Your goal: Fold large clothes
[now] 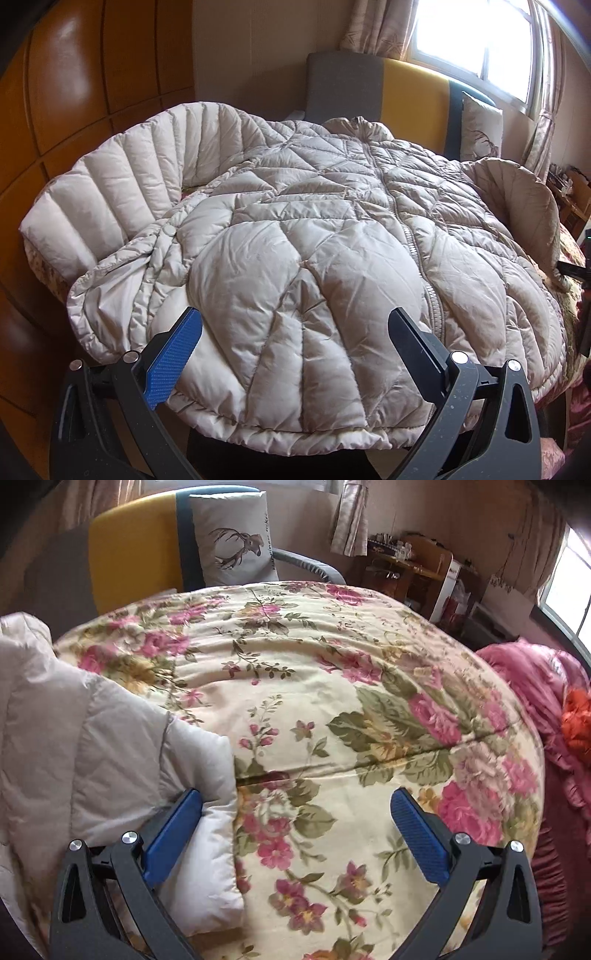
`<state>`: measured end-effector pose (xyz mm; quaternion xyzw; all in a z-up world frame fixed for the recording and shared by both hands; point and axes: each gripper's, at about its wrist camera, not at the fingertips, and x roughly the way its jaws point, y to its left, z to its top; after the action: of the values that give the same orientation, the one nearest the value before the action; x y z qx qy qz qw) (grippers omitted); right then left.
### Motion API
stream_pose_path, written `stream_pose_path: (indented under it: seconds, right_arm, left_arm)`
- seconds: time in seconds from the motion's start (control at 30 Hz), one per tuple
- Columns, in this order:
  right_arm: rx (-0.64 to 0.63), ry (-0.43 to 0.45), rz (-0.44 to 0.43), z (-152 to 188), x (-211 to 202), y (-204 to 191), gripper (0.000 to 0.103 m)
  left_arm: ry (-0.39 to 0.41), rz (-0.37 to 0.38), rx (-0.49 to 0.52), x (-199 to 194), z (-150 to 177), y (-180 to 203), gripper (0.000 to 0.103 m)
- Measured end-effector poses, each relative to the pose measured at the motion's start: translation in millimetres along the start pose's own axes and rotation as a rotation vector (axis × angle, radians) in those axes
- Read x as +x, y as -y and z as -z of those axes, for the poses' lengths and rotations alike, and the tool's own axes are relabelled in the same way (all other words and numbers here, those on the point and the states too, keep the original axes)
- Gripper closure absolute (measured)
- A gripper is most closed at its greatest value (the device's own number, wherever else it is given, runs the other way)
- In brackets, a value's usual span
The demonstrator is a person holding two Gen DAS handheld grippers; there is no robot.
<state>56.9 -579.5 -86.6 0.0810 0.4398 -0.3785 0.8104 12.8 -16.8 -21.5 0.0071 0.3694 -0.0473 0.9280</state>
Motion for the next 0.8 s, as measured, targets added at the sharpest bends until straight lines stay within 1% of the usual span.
stream_pose_path:
  seconds: [0.03,0.1,0.17,0.23,0.27,0.3,0.33,0.4,0.47,0.5,0.53,0.6,0.63,0.7,0.77,0.8]
  right_arm:
    - [0.017,-0.021,0.009,-3.6,6.8,4.6,0.002]
    - [0.094,-0.065,-0.035,-10.6,20.3,20.4,0.002]
    - [0.142,-0.081,-0.008,-16.5,26.6,35.8,0.002]
    - [0.184,-0.06,0.048,-20.4,19.0,47.9,0.002]
    - [0.21,-0.017,0.065,-19.9,6.8,53.8,0.002]
    - [0.241,0.036,0.051,-17.9,-9.7,58.5,0.002]
    - [0.279,0.105,0.009,-13.7,-32.2,62.1,0.002]
    - [0.306,0.253,-0.141,-2.7,-79.4,58.7,0.002]
    - [0.223,0.346,-0.263,4.5,-114.7,36.0,0.002]
    - [0.161,0.375,-0.304,5.9,-125.7,18.9,0.002]
    - [0.097,0.392,-0.338,6.2,-131.0,-0.5,0.002]
    - [-0.042,0.381,-0.386,7.3,-135.5,-41.3,0.002]
    - [-0.097,0.363,-0.382,5.8,-130.7,-60.0,0.002]
    - [-0.156,0.326,-0.309,0.4,-114.3,-86.3,0.002]
    - [-0.139,0.302,-0.236,-12.5,-88.3,-91.7,0.002]
    - [-0.124,0.285,-0.187,-20.5,-73.3,-89.2,0.002]
  left_arm:
    - [0.003,0.007,0.006,-0.1,-0.4,1.3,0.003]
    - [0.007,0.021,0.017,-0.7,-0.9,2.6,0.003]
    - [0.011,0.024,0.022,-0.5,-1.9,3.0,0.003]
    - [0.013,0.028,0.025,-0.2,-2.3,2.8,0.003]
    - [0.014,0.032,0.027,0.1,-2.5,3.0,0.003]
    - [0.014,0.036,0.028,0.8,-2.6,3.2,0.003]
    - [0.014,0.039,0.029,0.9,-2.3,3.6,0.003]
    - [0.018,0.043,0.031,2.3,-2.9,5.2,0.003]
    - [0.029,0.046,0.031,3.1,-4.4,7.6,0.003]
    - [0.035,0.048,0.032,2.8,-4.9,8.8,0.003]
    - [0.041,0.054,0.035,2.4,-5.7,10.4,0.003]
    - [0.047,0.055,0.05,1.4,-7.2,12.6,0.003]
    - [0.052,0.055,0.054,0.0,-7.7,12.6,0.003]
    - [0.063,0.069,0.051,-3.2,-9.6,8.9,0.003]
    - [0.068,0.087,0.039,-5.4,-11.3,4.2,0.003]
    - [0.07,0.107,0.029,-5.8,-12.0,-0.1,0.003]
